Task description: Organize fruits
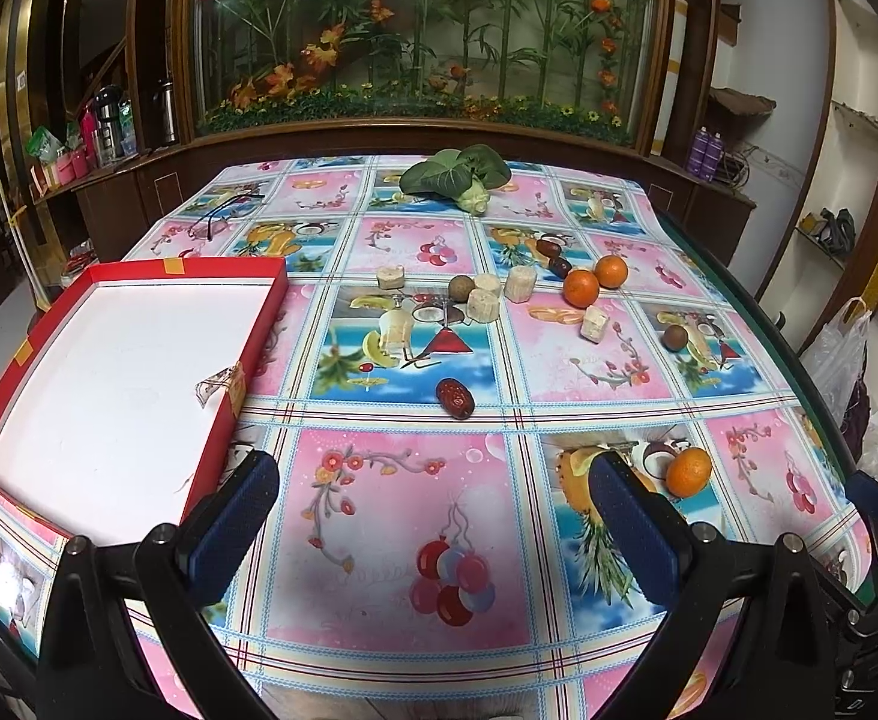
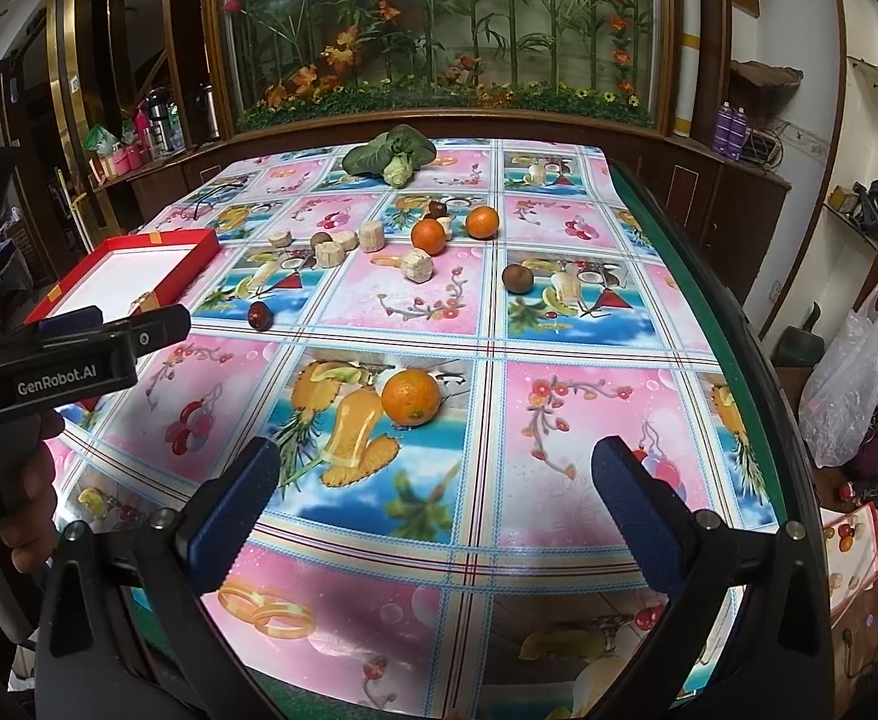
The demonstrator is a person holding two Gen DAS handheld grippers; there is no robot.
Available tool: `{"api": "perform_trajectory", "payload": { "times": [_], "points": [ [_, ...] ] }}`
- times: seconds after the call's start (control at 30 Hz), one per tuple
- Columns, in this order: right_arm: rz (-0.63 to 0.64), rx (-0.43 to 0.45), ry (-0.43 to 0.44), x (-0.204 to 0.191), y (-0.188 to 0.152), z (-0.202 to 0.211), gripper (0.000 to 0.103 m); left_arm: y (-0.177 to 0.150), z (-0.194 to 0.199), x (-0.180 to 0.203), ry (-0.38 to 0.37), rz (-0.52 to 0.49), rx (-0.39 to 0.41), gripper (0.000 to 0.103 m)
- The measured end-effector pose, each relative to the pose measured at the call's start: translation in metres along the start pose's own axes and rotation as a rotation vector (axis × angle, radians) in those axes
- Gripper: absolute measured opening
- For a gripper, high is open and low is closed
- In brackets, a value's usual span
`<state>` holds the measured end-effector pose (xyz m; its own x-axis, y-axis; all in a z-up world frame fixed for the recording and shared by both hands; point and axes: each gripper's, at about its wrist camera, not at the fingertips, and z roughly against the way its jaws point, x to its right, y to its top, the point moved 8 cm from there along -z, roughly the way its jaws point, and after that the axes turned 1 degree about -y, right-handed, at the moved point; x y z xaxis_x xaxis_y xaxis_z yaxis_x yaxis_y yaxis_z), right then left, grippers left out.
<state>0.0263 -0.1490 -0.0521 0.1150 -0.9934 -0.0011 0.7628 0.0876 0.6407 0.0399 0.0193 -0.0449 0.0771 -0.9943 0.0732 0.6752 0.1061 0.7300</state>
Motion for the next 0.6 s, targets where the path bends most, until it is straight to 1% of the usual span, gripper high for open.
{"api": "perform_trajectory", "payload": {
  "times": [0.33, 0.6],
  "points": [
    [0.010, -0.004, 0.009, -0.005, 0.001, -0.001, 0.103, 0.002, 0.000, -0.006, 0.006, 0.009, 0.001, 0.102],
    [0.017, -0.013, 0.012, -0.007, 0.000, -0.006, 0.103, 0.002, -0.005, -0.018, 0.012, 0.044, -0.009, 0.102]
  ]
}}
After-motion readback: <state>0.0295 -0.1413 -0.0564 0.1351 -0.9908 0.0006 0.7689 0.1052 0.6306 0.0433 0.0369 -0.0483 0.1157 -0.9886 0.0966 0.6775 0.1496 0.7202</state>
